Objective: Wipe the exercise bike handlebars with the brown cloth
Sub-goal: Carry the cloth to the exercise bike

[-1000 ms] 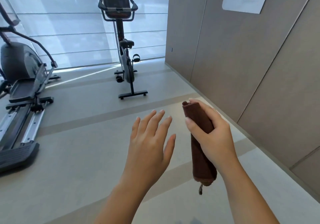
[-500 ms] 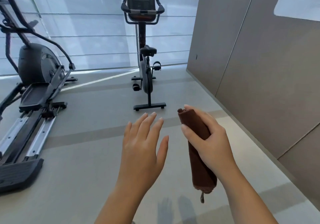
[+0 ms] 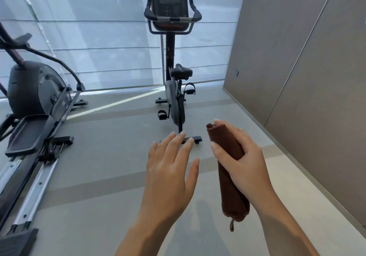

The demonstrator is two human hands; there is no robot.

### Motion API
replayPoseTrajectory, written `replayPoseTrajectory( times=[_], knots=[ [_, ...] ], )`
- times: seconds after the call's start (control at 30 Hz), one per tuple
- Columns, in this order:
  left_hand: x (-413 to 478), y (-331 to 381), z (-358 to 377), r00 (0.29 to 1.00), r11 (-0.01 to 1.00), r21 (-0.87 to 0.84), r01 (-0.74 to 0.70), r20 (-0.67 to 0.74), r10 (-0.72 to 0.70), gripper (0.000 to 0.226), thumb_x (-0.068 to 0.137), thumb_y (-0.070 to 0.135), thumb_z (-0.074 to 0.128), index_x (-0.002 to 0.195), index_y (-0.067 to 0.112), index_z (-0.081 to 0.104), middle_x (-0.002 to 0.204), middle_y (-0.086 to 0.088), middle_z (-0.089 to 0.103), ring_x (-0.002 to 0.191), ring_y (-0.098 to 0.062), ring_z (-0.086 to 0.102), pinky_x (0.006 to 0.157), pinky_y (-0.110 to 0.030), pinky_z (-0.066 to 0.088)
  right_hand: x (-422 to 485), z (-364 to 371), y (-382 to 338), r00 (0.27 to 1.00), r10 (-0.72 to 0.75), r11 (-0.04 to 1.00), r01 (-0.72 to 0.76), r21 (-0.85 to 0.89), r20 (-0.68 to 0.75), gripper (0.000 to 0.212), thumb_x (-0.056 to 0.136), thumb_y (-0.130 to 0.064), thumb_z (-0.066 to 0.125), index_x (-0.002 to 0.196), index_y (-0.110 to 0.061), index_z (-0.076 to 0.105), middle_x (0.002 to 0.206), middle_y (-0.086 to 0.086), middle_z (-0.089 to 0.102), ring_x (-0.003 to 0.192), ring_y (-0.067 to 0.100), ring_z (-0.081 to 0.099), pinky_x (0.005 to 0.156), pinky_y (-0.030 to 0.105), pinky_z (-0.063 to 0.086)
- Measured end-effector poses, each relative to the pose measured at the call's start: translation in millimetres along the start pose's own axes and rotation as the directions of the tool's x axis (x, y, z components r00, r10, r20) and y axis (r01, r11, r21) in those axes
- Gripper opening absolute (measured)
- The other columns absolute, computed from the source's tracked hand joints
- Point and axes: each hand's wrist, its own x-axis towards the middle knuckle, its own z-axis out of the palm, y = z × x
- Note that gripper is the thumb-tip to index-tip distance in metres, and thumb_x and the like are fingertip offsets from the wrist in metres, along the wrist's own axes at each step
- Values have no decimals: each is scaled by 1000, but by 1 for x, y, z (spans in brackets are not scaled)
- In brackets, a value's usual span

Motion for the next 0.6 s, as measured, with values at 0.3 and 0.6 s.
replayPoseTrajectory(
  times=[0.3,0.6],
  knots=[
    [161,-72,117,999,997,60,-44,19,43,42,85,31,42,117,10,59,123,-9,60,120,-28,51,103,-46,26,187,21,90,1000,-12,1000,13,12,-16,37,81,-27,64,108,-50,53,99,-16,57,83,-3,57,63,10,49],
    [316,-157,189,1000,995,94,28,-11,-27,41,87,31,42,118,10,58,124,-8,60,121,-26,50,105,-44,29,386,52,141,998,-55,998,54,45,37,37,82,-20,66,107,-46,57,95,-6,61,74,1,58,56,9,45]
  ],
)
